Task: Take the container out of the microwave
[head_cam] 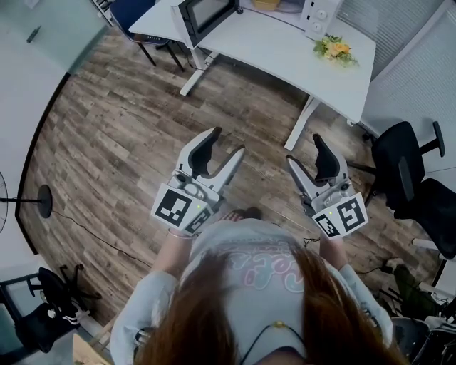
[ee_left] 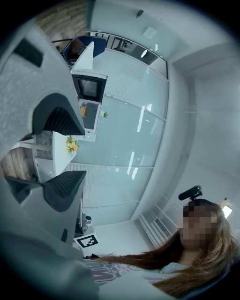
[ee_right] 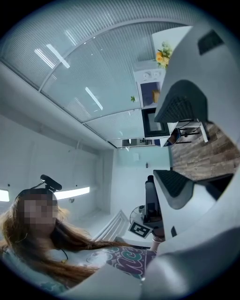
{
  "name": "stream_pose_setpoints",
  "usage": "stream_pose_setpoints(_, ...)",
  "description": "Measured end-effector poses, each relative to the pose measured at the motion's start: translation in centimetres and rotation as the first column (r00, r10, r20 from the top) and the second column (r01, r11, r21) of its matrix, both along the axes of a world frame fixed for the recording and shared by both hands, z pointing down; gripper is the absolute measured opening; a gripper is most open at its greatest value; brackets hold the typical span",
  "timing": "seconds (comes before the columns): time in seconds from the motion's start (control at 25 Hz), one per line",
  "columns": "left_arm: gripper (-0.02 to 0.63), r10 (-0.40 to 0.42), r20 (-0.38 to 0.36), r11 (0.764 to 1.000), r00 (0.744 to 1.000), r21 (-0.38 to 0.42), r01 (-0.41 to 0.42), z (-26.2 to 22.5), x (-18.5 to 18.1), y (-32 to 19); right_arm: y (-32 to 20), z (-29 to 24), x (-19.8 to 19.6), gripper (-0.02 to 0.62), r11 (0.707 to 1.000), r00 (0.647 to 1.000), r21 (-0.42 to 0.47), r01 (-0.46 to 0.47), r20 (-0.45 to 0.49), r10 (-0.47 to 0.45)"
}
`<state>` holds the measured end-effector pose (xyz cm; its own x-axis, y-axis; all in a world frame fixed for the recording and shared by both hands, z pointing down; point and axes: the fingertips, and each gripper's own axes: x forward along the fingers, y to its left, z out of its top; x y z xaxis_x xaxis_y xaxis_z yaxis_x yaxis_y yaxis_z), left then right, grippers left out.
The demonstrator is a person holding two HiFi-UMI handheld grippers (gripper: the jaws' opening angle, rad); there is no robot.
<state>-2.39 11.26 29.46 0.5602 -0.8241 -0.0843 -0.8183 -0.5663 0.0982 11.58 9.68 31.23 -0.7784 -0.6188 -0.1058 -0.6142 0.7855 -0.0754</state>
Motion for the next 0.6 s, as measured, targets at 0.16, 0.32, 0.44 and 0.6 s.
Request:
stream_pose_setpoints(0.16, 0.207, -0.004, 0.003, 1.0, 1.0, 0.016, 0.004, -0.47, 0.17, -0.21, -0.06, -0.32, 0.41, 0.302, 1.0, 1.0, 0.009, -0.003, 0.005, 0.003)
stream_pose_setpoints(0.32, 0.207, -0.008, 0.005, 0.999, 1.0, 0.036, 0.007, -0.92, 0.5, -0.27, -0.11, -0.48, 0.87, 0.302, 1.0, 1.0, 0.019, -0.002, 0.01, 0.002)
stream_pose_setpoints(0.44, 0.207, -0.022, 0.003, 0.999, 1.0, 0.039, 0.021, -0.87, 0.59, -0.27, -0.09, -0.33, 0.94, 0.302, 1.0, 1.0, 0.017, 0.012, 0.01, -0.012)
stream_pose_setpoints(0.6, 0.207, -0.042, 0.002, 0.999, 0.999, 0.032, 0.041, -0.37, 0.6, -0.24, -0.42, 0.45, 0.54, 0.302, 0.999, 0.999, 0.001, 0.044, -0.001, -0.044)
